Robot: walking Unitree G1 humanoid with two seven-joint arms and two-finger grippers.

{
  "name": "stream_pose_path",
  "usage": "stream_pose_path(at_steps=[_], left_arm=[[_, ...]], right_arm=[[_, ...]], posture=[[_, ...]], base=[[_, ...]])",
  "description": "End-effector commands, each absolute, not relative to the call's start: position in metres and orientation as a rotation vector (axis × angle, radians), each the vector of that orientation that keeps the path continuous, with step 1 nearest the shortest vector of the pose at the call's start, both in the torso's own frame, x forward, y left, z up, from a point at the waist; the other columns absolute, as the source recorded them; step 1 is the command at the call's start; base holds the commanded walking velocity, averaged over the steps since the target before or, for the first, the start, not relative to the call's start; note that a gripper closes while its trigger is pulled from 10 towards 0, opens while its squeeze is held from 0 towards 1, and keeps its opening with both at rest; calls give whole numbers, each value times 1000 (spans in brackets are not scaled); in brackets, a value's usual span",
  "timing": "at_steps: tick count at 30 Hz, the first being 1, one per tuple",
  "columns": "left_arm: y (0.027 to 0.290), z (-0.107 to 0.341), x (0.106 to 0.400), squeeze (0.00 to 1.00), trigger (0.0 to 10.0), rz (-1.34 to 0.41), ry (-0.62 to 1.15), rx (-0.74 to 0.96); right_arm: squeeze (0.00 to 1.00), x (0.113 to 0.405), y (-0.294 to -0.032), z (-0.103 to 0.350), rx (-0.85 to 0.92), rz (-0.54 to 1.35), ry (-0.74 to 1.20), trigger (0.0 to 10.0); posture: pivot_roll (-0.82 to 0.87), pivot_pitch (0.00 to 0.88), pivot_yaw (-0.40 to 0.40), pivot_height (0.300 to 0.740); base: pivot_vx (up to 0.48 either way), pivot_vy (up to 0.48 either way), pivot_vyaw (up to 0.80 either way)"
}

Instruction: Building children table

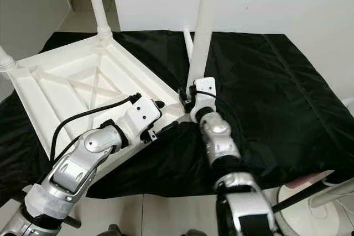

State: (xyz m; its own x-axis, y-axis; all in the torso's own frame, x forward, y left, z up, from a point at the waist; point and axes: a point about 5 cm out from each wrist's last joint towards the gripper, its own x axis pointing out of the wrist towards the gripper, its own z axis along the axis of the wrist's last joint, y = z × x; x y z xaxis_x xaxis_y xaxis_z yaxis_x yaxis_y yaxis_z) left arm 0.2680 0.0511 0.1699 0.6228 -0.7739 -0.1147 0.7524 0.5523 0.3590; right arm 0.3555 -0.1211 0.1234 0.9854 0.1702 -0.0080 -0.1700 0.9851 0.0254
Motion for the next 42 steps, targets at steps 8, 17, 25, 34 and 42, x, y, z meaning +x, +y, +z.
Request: stream_pose_path(at_steps=[8, 17, 25, 34, 42], left_arm=[[55, 169, 269, 0, 10000, -887, -53, 413], [55, 168, 269, 0, 10000, -889, -51, 415], [55, 169, 269, 0, 10000, -890, -55, 417], [54, 168, 268, 0, 10000, -897, -53, 414], [52, 170, 271, 0, 10000, -902, -61, 421]], right_arm=[[0, 334, -101, 104, 109, 43, 100, 10000], [231, 336, -105, 115, 87, 66, 13, 10000], [1000, 340, -137, 120, -13, 113, -13, 10000], [0, 342, -143, 123, -77, 362, -36, 10000], [0, 351, -135, 131, -161, 550, -66, 10000]], posture=[[-6, 0, -4, 740], [-7, 0, -4, 740], [-8, 0, -5, 740], [-16, 0, 1, 740], [-12, 0, 9, 740]], base=[[0, 0, 0], [0, 0, 0], [0, 0, 0], [0, 0, 0], [0, 0, 0]])
